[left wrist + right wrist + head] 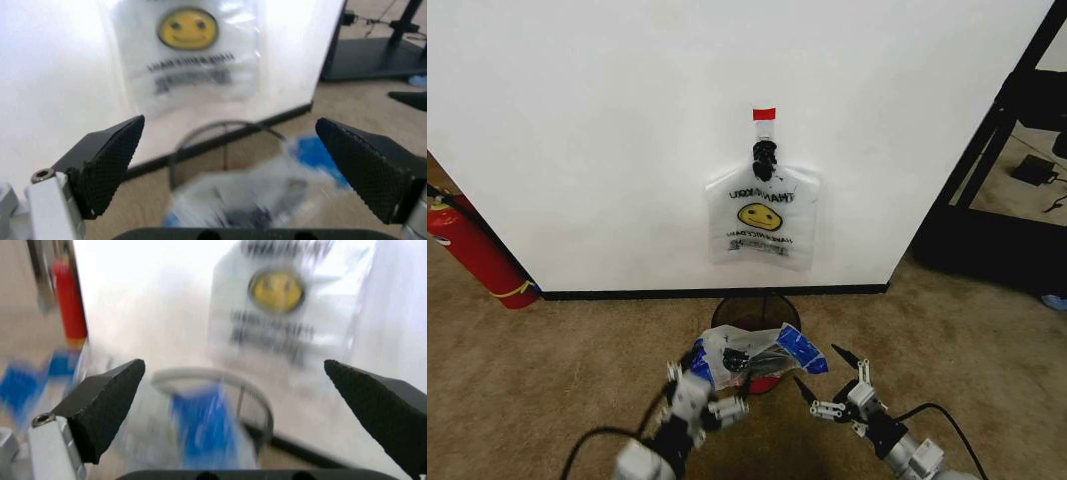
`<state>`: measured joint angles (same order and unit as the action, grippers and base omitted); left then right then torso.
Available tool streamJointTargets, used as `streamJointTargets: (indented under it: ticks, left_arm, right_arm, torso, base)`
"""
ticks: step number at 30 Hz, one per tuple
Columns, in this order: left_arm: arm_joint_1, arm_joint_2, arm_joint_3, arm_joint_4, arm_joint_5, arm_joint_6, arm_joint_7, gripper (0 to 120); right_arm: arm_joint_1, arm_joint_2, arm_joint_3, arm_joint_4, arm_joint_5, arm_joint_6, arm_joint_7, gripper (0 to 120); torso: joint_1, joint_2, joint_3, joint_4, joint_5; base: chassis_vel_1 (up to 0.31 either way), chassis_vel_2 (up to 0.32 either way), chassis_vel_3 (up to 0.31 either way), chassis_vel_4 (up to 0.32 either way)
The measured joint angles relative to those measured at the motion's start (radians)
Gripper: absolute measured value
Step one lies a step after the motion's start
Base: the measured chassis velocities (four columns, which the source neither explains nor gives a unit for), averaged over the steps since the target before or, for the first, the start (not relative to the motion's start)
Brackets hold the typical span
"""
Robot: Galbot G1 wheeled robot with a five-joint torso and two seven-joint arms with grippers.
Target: Pick up the garbage bag from the wall and place it over the trash bin.
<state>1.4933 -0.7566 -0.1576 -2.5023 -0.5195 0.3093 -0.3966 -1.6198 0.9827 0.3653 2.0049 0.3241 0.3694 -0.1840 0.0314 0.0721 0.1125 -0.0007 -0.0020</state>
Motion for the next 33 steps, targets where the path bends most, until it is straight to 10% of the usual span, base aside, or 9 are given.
streamJointTargets:
  ticks: [7, 15, 25, 33]
  left_arm:
    - [-0.333, 0.088, 0.025, 0.097, -0.314, 0.122, 0.001, 100]
    - [-0.954, 0.053, 0.394, 0.487, -0.577, 0.406, 0.067, 100]
    - [-1.238, -0.161, 0.671, 0.873, -0.547, 0.437, 0.172, 100]
    - [-1.292, -0.177, 0.758, 1.014, -0.472, 0.433, 0.368, 100]
  right_arm:
    - [0.047, 0.03, 0.029, 0.031, 0.142, 0.017, -0.051, 100]
    - [-0.07, 0.071, 0.144, 0.127, 0.206, 0.035, -0.094, 100]
    - [-0.223, 0.075, 0.33, 0.274, 0.311, 0.019, -0.11, 100]
    - [-0.253, 0.077, 0.367, 0.334, 0.327, -0.009, -0.096, 100]
  torso:
    - [0.0, 0.0, 0.0, -0.0018, -0.0002]
    - [0.0, 0.0, 0.0, -0.0014, 0.0004]
    - [0.0, 0.0, 0.0, -0.0006, 0.0003]
    - [0.0, 0.0, 0.0, -0.0006, 0.0003]
  base:
    - [0.0, 0.0, 0.0, 0.0]
    - [0.0, 0.0, 0.0, 0.0]
    - [0.0, 0.0, 0.0, 0.0]
    - [0.0, 0.0, 0.0, 0.0]
